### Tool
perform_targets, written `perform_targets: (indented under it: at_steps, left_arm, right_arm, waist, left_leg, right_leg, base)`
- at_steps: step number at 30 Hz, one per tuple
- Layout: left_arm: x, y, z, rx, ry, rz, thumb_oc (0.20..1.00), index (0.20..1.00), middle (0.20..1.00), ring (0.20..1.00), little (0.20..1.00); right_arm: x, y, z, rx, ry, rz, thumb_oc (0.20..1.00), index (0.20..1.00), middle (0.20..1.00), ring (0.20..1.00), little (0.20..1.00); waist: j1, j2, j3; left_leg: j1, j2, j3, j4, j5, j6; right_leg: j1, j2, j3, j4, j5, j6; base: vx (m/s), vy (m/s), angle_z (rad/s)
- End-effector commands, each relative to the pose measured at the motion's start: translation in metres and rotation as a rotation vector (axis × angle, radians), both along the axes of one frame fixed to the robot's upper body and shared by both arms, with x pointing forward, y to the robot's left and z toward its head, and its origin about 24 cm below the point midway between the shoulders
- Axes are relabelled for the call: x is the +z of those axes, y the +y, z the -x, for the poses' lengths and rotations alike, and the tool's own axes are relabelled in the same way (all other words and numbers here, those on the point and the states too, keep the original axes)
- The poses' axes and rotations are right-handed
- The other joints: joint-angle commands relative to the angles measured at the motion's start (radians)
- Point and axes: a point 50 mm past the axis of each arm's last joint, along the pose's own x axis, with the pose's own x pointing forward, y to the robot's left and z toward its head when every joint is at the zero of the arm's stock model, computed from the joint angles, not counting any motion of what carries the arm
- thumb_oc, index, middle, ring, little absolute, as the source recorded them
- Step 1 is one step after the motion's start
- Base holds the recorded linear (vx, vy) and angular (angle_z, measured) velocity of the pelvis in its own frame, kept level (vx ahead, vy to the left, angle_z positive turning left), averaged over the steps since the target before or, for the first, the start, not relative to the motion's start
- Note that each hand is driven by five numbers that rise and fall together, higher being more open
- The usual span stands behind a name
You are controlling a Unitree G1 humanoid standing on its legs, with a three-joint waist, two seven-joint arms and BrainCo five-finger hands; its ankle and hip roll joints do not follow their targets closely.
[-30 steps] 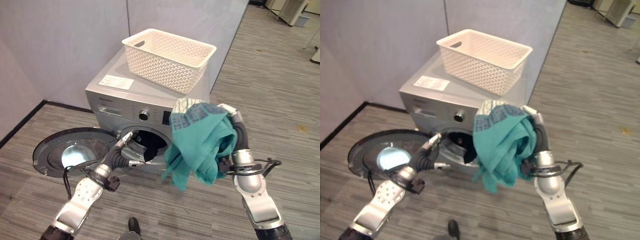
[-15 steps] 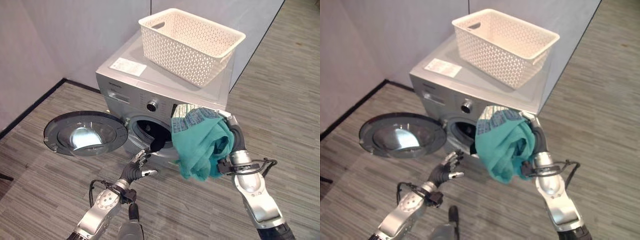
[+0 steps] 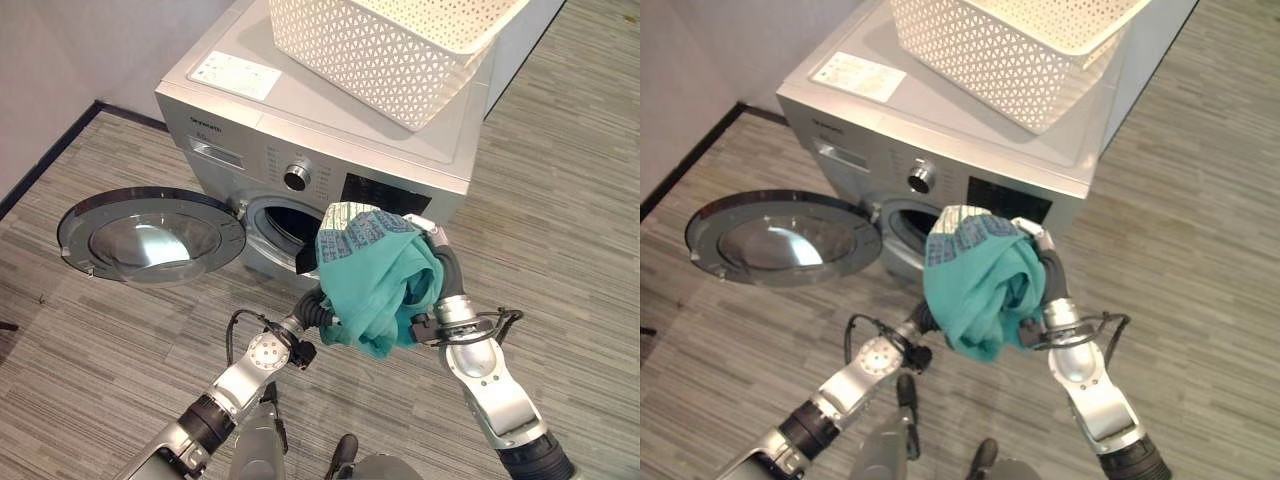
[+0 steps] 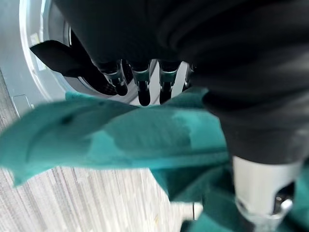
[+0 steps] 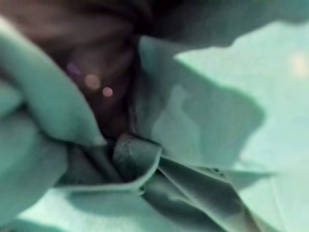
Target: Grab the laundry basket,head to the washer,open it,put in the laundry and shut it.
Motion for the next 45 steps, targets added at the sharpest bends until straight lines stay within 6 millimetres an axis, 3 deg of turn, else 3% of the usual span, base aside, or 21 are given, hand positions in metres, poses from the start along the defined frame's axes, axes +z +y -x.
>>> perform_targets:
  at_steps: [1,10,19,27,35,45]
  left_arm:
    - [0.025,-0.020,-0.010,-0.032,-0.124,0.036,1.000,1.000,1.000,1.000,1.000]
    - [0.036,-0.042,-0.013,-0.017,-0.094,0.150,1.000,1.000,1.000,1.000,1.000]
    - [0.054,-0.023,-0.019,0.095,-0.141,0.271,1.000,1.000,1.000,1.000,1.000]
    - [0.061,-0.025,-0.023,0.126,-0.176,0.299,1.000,1.000,1.000,1.000,1.000]
    - [0.087,-0.022,-0.027,0.183,-0.245,0.437,1.000,1.000,1.000,1.000,1.000]
    - [0.088,-0.032,-0.028,0.191,-0.163,0.588,1.000,1.000,1.000,1.000,1.000]
  right_arm:
    - [0.042,0.006,0.003,0.048,-0.206,-0.093,0.200,0.200,0.200,0.200,0.200]
    - [0.041,0.015,-0.001,0.070,-0.191,-0.130,0.200,0.200,0.200,0.200,0.200]
    - [0.024,0.010,-0.004,0.037,-0.107,-0.143,0.200,0.200,0.200,0.200,0.200]
    - [0.012,0.019,-0.001,0.099,-0.047,-0.175,0.200,0.200,0.200,0.200,0.200]
    - [0.002,0.017,0.000,0.124,0.004,-0.195,0.200,0.200,0.200,0.200,0.200]
    - [0.002,0.017,0.001,0.150,0.016,-0.276,0.200,0.200,0.200,0.200,0.200]
  waist:
    - [-0.032,-0.043,0.023]
    - [-0.042,-0.029,0.064]
    - [-0.034,-0.047,0.077]
    - [-0.034,-0.068,0.094]
    - [-0.033,-0.087,0.126]
    - [-0.043,-0.111,0.135]
  left_leg:
    - [-0.069,0.054,0.032,0.090,-0.104,-0.052]
    - [-0.089,0.051,0.049,0.099,-0.108,-0.046]
    - [-0.111,0.050,0.059,0.102,-0.105,-0.045]
    - [-0.126,0.057,0.071,0.102,-0.099,-0.045]
    - [-0.135,0.069,0.085,0.108,-0.097,-0.045]
    - [-0.139,0.074,0.101,0.112,-0.103,-0.043]
  right_leg:
    - [-0.005,-0.048,0.117,0.003,-0.062,-0.036]
    - [-0.049,-0.059,0.118,0.034,-0.070,-0.044]
    - [-0.071,-0.061,0.103,0.040,-0.068,-0.049]
    - [-0.103,-0.061,0.092,0.076,-0.077,-0.055]
    - [-0.133,-0.065,0.073,0.121,-0.083,-0.062]
    - [-0.148,-0.064,0.075,0.131,-0.079,-0.066]
  base:
    - [0.00,0.000,0.00]
    - [0.00,0.000,0.00]
    - [0.00,0.001,0.01]
    - [0.00,0.000,0.01]
    - [-0.01,0.001,0.02]
    - [0.00,0.000,0.00]
